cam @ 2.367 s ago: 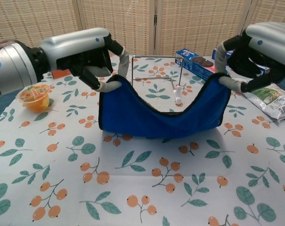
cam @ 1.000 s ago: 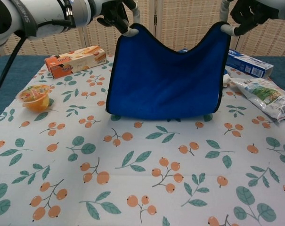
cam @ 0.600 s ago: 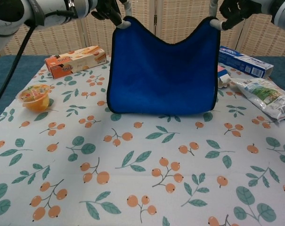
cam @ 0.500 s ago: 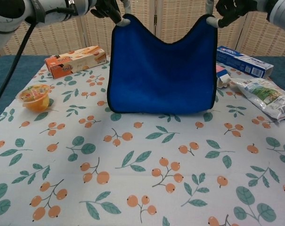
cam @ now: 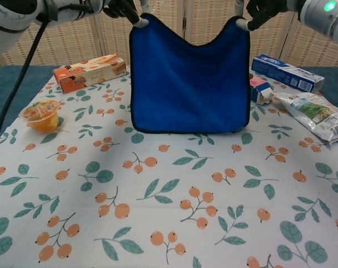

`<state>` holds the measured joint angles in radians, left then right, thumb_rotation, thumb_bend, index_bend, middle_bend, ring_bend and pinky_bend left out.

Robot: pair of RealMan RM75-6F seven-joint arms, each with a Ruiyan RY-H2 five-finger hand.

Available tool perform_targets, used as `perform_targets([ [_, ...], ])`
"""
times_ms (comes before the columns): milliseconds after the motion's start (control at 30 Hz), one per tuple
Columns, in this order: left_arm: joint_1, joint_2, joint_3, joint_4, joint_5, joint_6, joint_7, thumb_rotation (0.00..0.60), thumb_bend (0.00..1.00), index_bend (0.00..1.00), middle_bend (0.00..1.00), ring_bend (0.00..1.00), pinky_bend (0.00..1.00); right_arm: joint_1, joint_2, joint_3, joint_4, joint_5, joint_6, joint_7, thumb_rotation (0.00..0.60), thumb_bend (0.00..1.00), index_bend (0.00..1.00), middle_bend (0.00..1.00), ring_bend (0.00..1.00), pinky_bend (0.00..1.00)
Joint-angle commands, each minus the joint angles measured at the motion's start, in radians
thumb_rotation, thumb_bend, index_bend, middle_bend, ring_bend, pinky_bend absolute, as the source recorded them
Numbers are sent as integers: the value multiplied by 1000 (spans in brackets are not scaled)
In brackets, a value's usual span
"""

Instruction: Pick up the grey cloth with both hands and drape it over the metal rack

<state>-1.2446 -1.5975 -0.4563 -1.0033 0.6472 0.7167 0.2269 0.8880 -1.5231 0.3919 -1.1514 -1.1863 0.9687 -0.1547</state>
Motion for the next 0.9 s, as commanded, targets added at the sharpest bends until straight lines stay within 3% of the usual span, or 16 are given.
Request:
perform_targets([
  [33,-11,-12,-4,37,-24,-4,10,600,396,612,1000,978,1000,23,-22,4,34,20,-21,-3,600,499,639,853,778,877],
  [400,-24,-35,0,123,-65,-31,30,600,396,611,1000,978,1000,66,-65,14,97,59,-47,2,600,499,638,852,778,877],
  [900,-41,-68,18,176,-76,-57,71,600,395,595,1000,970,1000,138,-126,44,189,162,-86,-83,600,491,638,848,778,877],
])
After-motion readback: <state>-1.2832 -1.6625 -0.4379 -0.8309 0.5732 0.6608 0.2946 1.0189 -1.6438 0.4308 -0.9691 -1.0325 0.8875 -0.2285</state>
